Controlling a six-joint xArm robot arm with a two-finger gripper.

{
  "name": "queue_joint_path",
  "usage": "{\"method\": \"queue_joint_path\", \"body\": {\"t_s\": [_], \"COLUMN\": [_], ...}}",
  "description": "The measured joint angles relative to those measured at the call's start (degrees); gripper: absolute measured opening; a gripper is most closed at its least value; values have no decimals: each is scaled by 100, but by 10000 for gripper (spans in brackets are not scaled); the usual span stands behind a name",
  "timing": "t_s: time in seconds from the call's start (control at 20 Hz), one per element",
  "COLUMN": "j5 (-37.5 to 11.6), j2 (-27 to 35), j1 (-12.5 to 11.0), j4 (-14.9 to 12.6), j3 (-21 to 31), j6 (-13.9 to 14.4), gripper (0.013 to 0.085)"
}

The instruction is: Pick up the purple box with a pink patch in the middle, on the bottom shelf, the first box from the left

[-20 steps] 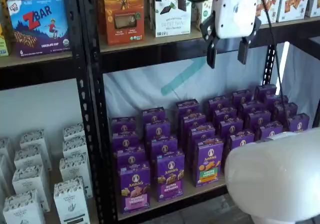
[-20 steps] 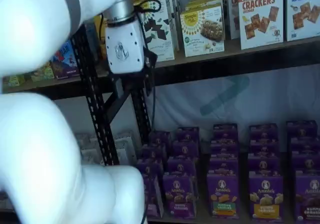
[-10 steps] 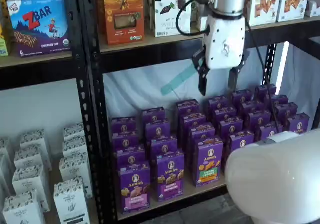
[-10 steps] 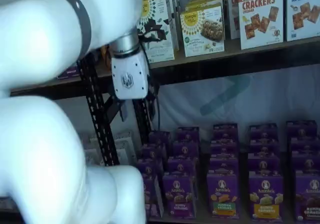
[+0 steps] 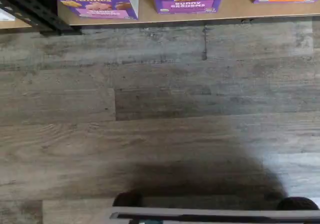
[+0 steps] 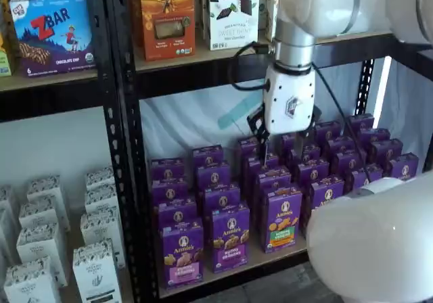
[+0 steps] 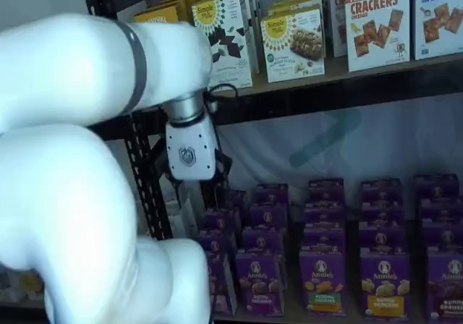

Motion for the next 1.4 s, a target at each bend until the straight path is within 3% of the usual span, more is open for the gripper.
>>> {"method": "queue_joint_path", "body": {"t_s": [0.45,0.6,1.25,1.4], "j5": [-949,-1189,-3119,-3445], "j2": [495,856,2424,2822], "j1": [264,364,730,841], "j4": [-123,-75,121,28], "j3": [518,614,1052,1019], "j6": [267,336,481,643], "gripper": [850,850,850,850]}}
